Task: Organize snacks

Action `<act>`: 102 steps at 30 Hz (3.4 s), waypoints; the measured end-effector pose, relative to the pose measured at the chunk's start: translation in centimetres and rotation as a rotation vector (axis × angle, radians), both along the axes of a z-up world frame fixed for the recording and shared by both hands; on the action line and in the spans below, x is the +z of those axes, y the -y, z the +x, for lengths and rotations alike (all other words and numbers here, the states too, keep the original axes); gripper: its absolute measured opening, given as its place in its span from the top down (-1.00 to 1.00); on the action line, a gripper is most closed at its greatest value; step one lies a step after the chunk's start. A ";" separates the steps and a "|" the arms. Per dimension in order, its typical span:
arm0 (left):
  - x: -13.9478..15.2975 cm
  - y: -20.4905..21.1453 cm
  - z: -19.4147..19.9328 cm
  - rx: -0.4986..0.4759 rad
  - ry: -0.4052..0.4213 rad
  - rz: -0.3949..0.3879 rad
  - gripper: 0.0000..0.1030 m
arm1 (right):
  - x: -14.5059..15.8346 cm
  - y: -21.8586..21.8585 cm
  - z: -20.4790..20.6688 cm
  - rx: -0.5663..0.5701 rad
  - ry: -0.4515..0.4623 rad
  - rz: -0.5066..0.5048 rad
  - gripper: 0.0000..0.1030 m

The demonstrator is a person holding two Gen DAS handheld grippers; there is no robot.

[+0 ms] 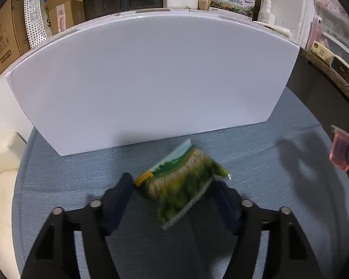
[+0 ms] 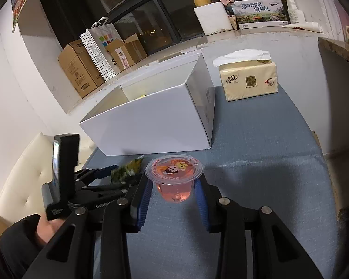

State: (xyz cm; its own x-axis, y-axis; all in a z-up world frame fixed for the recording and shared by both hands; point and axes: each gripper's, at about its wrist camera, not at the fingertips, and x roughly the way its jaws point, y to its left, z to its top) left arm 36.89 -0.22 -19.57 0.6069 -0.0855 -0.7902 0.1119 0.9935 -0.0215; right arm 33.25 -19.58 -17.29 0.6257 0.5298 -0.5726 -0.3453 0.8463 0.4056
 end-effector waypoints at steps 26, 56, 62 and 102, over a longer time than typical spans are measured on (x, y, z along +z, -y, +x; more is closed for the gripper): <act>17.0 -6.1 -3.4 0.017 0.317 -0.237 0.13 | 8.3 -5.5 2.9 0.063 0.186 -0.013 0.23; 14.2 -7.8 4.7 0.187 0.358 -0.094 -1.00 | 9.0 -7.4 10.4 -0.070 0.205 -0.137 -1.00; 15.5 -8.1 0.2 0.184 0.368 -0.087 -1.00 | 11.1 -6.0 6.0 -0.069 0.245 -0.114 -1.00; 17.2 -6.0 -25.9 0.148 0.372 -0.068 -1.00 | 12.0 -1.9 -18.0 -0.030 0.297 -0.203 -1.00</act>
